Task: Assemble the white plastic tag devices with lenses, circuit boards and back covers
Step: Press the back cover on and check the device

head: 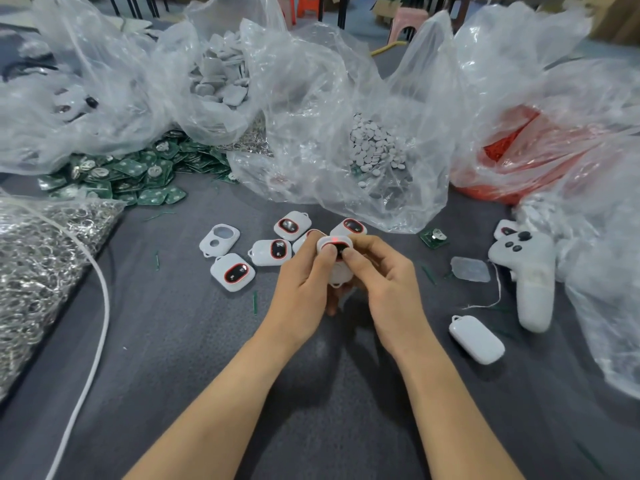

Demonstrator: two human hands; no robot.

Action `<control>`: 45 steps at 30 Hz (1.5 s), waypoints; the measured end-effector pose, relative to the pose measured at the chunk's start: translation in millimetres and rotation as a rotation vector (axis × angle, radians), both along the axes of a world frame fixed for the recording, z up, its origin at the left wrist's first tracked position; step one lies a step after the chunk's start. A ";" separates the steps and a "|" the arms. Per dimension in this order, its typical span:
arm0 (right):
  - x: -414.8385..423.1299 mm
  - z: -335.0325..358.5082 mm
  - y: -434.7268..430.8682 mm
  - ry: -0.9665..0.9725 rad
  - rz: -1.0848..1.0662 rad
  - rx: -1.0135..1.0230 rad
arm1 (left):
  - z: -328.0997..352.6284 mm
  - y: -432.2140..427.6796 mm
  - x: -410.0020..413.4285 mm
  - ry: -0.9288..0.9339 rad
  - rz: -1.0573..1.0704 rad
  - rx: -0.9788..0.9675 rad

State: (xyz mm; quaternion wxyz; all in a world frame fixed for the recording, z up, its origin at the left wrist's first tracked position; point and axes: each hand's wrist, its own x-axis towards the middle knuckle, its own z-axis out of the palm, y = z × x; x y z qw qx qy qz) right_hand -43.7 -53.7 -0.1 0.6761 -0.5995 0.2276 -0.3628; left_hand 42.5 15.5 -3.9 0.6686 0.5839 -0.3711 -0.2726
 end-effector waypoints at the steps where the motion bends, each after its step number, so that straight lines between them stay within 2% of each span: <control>1: -0.2 0.2 0.2 -0.005 0.004 0.003 | -0.3 -0.1 0.4 0.000 -0.002 -0.004; 6: -1.0 0.9 0.6 -0.043 0.004 0.117 | -1.6 0.9 1.1 -0.014 -0.054 0.004; 8: -1.3 0.4 -0.4 -0.062 0.014 0.180 | -2.4 1.1 2.1 -0.055 -0.079 0.008; 11: -3.0 -0.2 -4.1 -0.065 0.002 0.173 | -2.1 1.1 0.2 -0.142 -0.064 0.024; 16: -0.9 3.8 -2.2 -0.158 0.070 0.231 | -1.5 1.9 -0.1 -0.078 -0.075 0.017; 24: -0.3 5.6 -1.0 -0.045 -0.081 0.241 | -1.7 1.7 2.0 -0.145 -0.122 0.052; 30: -3.0 7.1 -3.0 -0.086 -0.018 0.264 | -0.1 5.2 2.6 -0.288 -0.108 0.029; 38: -3.9 10.8 2.2 -0.248 0.129 0.171 | 8.4 4.4 4.5 -0.138 0.018 -0.108; 40: -2.3 9.3 4.0 -0.232 0.123 0.167 | 7.4 4.2 6.4 -0.012 -0.003 -0.164; 43: -3.1 8.6 3.5 -0.195 0.105 0.186 | 5.5 5.7 7.0 0.291 -0.037 -0.214; 45: -3.8 9.1 2.4 -0.182 0.082 0.182 | 5.6 6.2 6.9 0.317 -0.005 -0.211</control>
